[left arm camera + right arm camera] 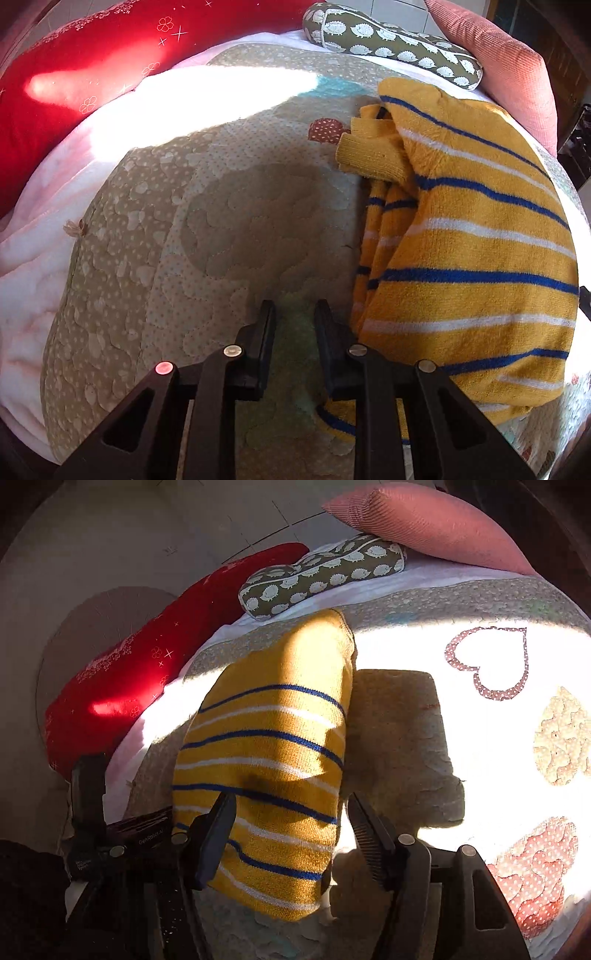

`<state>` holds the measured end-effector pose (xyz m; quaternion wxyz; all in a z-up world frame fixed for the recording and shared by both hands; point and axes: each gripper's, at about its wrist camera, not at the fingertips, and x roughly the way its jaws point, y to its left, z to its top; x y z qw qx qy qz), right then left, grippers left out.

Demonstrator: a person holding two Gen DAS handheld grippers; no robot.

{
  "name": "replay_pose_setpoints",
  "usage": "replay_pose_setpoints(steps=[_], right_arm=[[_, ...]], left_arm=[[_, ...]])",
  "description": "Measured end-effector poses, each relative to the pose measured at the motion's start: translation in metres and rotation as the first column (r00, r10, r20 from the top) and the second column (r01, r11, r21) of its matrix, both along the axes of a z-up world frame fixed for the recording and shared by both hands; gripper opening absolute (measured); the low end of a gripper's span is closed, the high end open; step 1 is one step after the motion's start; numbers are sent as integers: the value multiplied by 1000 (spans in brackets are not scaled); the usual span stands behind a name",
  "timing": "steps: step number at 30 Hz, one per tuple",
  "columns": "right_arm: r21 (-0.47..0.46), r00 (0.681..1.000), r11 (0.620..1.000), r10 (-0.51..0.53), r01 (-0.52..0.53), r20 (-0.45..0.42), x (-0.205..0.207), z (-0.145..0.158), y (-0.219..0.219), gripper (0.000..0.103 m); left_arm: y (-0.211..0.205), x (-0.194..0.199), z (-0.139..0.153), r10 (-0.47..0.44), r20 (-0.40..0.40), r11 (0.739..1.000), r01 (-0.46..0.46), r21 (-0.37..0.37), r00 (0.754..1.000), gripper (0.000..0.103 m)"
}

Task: Fold small clothes

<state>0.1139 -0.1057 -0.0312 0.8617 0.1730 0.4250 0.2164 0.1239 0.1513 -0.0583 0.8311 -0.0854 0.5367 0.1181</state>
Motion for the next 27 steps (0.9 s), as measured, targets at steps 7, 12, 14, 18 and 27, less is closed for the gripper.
replay_pose_setpoints(steps=[7,12,14,18,27], right_arm=[[362,968,931,128,-43,-215,77,-64,6,80],[381,979,925,90,-13,-183,70,-44,3,45],[365,983,931,90,-27,-157,63,-30,-6,45],[282,994,959,35,-3,-108,50,-9,-39,45],[-43,997,998,-50,47,-66,32,6,-61,61]], left_arm=[[4,2,-1,24,6,999,-23,-34,1000,22],[1,-4,5,51,-4,996,-51,-73,999,22],[-5,-7,8,44,-2,994,-44,-99,999,22],[-25,-11,10,15,6,988,-14,-152,1000,22],[-31,-39,35,-5,75,990,15,-143,997,26]])
